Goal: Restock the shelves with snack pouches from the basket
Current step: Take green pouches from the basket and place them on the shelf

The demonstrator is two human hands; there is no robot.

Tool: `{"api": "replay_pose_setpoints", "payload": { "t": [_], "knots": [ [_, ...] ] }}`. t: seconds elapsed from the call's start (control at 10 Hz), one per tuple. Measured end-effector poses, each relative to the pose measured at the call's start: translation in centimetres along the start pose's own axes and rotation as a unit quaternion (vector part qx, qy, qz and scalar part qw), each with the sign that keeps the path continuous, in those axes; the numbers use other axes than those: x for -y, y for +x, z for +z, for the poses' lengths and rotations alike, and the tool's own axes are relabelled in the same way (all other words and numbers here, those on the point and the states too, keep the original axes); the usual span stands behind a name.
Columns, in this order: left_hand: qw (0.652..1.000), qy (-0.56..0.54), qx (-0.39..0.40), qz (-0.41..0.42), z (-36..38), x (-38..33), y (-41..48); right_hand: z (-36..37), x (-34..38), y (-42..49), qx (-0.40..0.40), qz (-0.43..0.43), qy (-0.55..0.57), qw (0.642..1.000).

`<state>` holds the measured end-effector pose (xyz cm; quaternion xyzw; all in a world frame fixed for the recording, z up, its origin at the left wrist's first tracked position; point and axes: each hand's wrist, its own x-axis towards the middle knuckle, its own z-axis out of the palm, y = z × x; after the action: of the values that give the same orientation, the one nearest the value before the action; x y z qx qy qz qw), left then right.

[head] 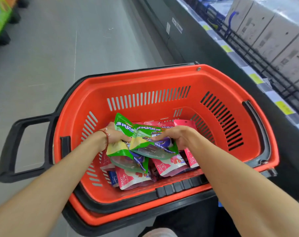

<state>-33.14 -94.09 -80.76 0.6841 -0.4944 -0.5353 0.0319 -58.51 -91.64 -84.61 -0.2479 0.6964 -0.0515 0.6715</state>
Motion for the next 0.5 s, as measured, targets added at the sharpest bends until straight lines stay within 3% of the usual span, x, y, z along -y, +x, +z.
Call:
{"api": "replay_pose_setpoints", "payload": {
  "t": [0.1,0.2,0.3,0.5],
  "knots": [
    [0.999,-0.023,-0.034,0.033,-0.1,-0.9,-1.8,0.8,0.1,-2.1,0.04,-0.011,-0.006,0.999],
    [0.995,-0.038,-0.063,0.068,-0.3,-1.5,-2.3,0.8,0.2,-1.9,-0.012,-0.071,0.021,0.997],
    [0.989,-0.048,-0.09,0.104,-0.5,-2.5,-3.7,0.7,0.0,-3.4,-0.115,-0.183,0.043,0.975],
    [0.963,-0.055,-0.146,0.219,0.6,-3.9,-1.5,-1.7,-1.4,-9.3,-0.216,-0.359,0.114,0.901]
  ]
}}
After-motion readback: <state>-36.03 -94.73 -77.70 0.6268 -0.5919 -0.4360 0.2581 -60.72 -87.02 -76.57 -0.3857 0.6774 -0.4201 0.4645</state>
